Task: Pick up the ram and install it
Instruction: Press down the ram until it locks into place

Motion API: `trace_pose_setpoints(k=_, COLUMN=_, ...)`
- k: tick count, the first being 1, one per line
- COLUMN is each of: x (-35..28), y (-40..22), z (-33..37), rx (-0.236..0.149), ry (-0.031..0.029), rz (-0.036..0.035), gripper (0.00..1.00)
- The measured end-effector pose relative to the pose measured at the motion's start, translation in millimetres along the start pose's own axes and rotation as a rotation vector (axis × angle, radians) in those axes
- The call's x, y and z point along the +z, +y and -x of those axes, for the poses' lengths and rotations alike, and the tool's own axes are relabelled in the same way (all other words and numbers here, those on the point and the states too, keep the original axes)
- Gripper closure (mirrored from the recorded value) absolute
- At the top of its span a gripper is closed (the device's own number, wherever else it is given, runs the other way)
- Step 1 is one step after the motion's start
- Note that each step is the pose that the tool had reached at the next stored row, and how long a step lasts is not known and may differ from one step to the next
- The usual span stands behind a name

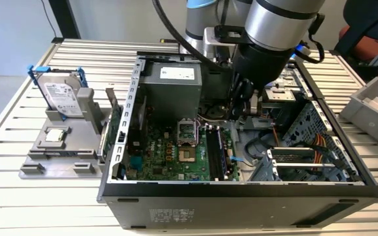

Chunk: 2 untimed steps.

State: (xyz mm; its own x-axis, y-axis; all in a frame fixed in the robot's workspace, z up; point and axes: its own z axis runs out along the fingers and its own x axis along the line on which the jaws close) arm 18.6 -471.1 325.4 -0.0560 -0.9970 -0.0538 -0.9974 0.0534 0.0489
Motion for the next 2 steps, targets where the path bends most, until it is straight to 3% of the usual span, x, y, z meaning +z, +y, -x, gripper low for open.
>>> trace_pose_setpoints(k=2, x=0.0, y=0.0, z=0.0, rx=0.000, ry=0.0003, rz=0.0033, gripper=1.00)
